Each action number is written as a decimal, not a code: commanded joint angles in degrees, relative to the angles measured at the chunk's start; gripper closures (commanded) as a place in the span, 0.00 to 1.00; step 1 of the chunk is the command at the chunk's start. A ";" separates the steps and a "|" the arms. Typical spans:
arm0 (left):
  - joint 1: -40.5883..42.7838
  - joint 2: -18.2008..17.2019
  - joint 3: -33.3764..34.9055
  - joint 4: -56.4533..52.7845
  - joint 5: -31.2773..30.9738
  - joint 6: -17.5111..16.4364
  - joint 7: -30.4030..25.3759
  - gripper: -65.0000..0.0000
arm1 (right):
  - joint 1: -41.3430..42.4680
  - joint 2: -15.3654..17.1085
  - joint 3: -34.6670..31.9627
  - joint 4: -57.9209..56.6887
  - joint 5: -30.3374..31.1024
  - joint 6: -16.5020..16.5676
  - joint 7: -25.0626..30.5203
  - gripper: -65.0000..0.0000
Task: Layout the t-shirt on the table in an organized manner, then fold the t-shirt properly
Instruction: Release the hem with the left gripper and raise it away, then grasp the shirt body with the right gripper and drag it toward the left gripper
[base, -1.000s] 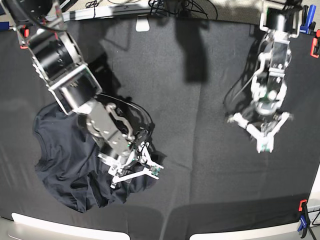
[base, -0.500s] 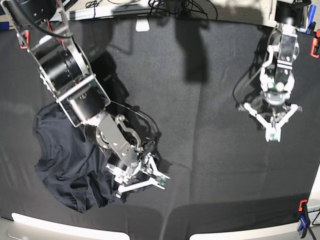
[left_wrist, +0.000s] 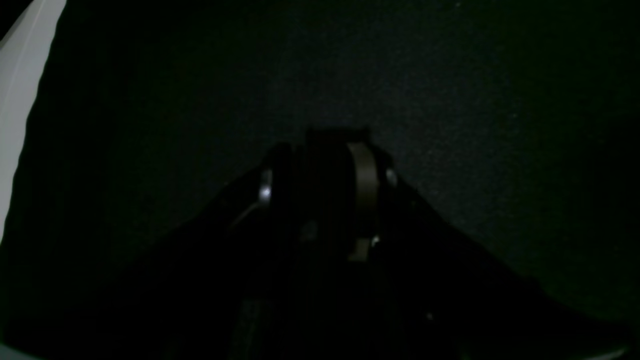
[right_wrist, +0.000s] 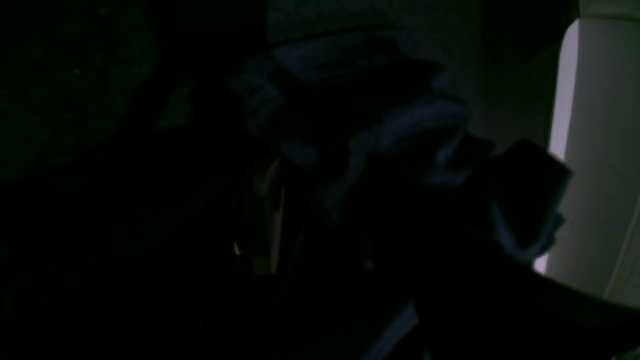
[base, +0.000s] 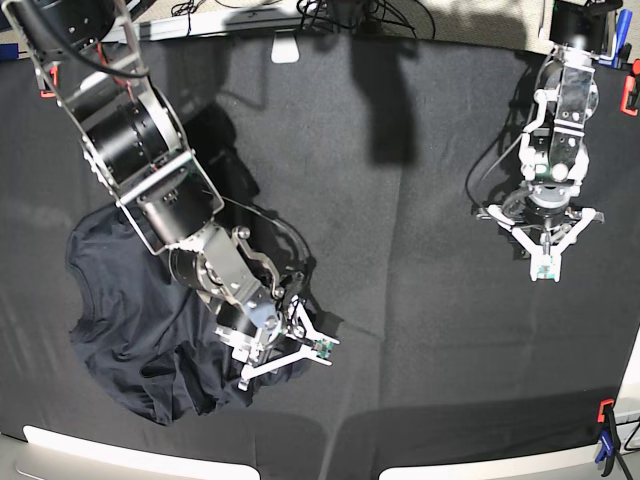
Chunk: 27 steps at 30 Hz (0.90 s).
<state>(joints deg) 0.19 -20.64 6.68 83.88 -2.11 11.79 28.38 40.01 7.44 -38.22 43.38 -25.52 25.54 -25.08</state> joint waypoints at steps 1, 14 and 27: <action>-0.96 -0.50 -0.33 1.20 0.74 0.72 -1.38 0.76 | 2.51 -0.39 0.31 0.59 -0.28 -0.70 1.46 0.62; -0.96 -0.50 -0.33 1.20 0.74 0.72 -0.96 0.76 | 7.41 -4.35 0.31 -9.11 -1.55 -5.66 2.25 0.95; -0.81 -0.55 -0.33 1.20 0.57 0.79 -0.35 0.76 | 18.14 -16.44 -0.24 -7.74 0.98 -27.65 4.35 1.00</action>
<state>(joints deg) 0.34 -20.64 6.68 83.90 -2.13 11.79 29.15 55.68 -9.39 -38.70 34.65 -23.49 -0.75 -21.80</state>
